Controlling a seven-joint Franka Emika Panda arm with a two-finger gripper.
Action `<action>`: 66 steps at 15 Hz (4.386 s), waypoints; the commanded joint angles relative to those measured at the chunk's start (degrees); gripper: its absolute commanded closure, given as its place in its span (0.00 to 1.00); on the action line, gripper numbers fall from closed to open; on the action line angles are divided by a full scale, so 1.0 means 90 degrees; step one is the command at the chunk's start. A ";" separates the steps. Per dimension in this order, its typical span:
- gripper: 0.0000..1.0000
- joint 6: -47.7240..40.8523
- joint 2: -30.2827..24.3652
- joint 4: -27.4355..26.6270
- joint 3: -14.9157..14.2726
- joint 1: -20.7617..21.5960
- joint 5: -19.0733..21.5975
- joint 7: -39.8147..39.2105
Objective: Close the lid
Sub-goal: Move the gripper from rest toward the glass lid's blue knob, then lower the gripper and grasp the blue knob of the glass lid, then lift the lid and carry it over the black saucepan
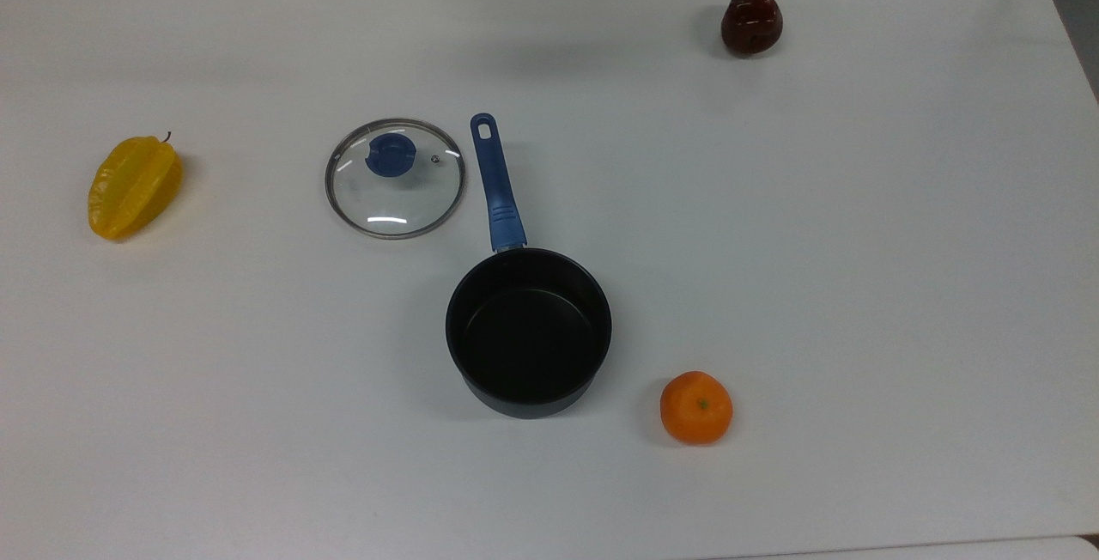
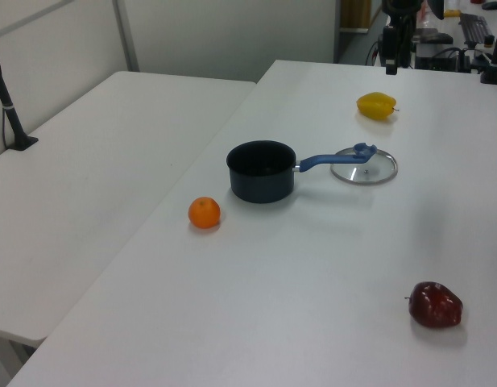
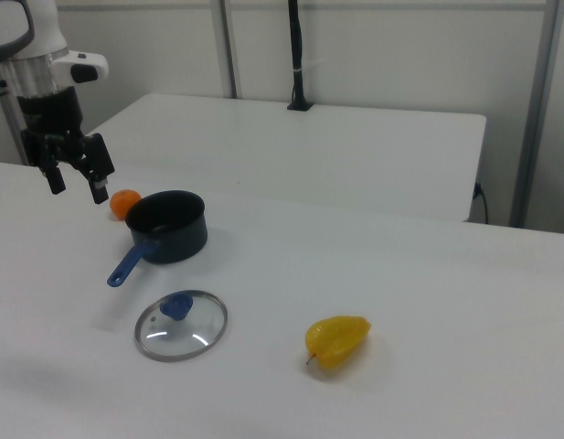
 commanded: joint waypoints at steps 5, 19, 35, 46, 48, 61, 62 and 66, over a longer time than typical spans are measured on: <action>0.00 0.0162 -0.0031 -0.0048 -0.0049 -0.0069 0.0137 -0.0182; 0.00 0.3762 -0.0345 -0.3298 -0.0088 -0.1016 0.0147 -0.1237; 0.34 0.6539 0.1102 -0.3544 -0.0069 -0.0889 0.0137 -0.1237; 0.61 0.5048 0.1131 -0.2013 -0.0078 -0.1045 0.0186 -0.0691; 0.61 0.4520 0.1160 -0.1438 -0.0078 -0.1045 0.0186 -0.0593; 0.61 0.3286 0.2184 0.1327 -0.0010 0.0272 0.0147 -0.0554; 0.61 0.3423 0.2360 0.1426 -0.0010 0.0370 0.0128 -0.0515; 0.61 0.4476 0.2927 0.1446 -0.0010 0.0575 0.0118 -0.0515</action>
